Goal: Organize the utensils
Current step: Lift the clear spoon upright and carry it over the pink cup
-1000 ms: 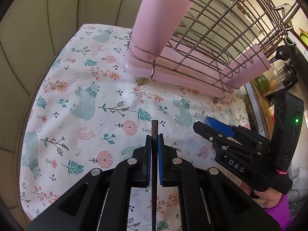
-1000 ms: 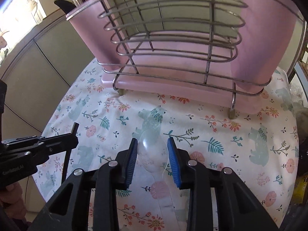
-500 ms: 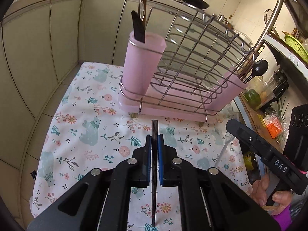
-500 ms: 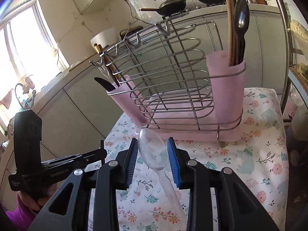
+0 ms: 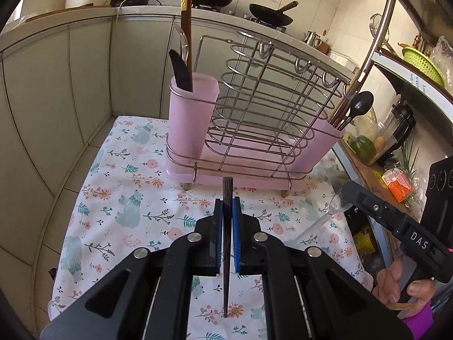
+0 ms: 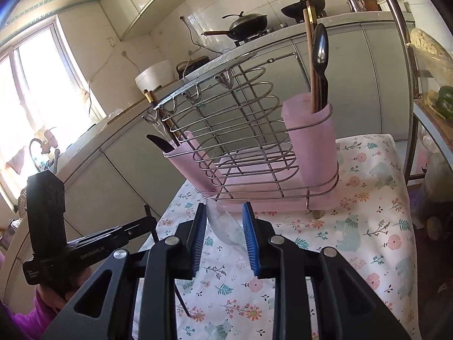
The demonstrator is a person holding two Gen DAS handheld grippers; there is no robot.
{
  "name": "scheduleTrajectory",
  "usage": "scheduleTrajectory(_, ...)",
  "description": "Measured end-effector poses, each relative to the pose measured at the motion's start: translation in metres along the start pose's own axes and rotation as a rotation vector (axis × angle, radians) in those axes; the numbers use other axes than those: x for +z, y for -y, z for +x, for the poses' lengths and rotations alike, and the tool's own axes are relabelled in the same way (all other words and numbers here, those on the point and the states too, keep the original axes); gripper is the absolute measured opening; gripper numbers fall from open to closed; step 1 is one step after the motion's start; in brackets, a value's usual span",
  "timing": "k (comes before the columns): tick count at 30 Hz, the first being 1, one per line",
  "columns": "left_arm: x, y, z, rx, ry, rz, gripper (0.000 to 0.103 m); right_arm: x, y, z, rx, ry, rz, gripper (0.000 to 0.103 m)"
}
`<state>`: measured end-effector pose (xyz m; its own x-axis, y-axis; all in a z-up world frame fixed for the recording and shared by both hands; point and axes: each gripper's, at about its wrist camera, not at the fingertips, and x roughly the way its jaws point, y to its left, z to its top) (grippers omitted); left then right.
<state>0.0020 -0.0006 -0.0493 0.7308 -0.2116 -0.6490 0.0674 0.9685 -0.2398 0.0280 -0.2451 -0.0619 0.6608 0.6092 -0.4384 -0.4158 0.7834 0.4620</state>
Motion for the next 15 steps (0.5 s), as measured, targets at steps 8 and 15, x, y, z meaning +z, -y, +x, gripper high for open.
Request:
scheduleTrajectory(8, 0.008, 0.000, -0.009, -0.001, 0.056, 0.000, 0.006, 0.003, 0.001, 0.002, -0.016, -0.005, -0.011, 0.008)
scheduleTrajectory(15, 0.017, -0.002, -0.017, 0.005, 0.089, -0.003, 0.006, 0.017, -0.009, -0.004, -0.006, 0.021, -0.052, 0.008)
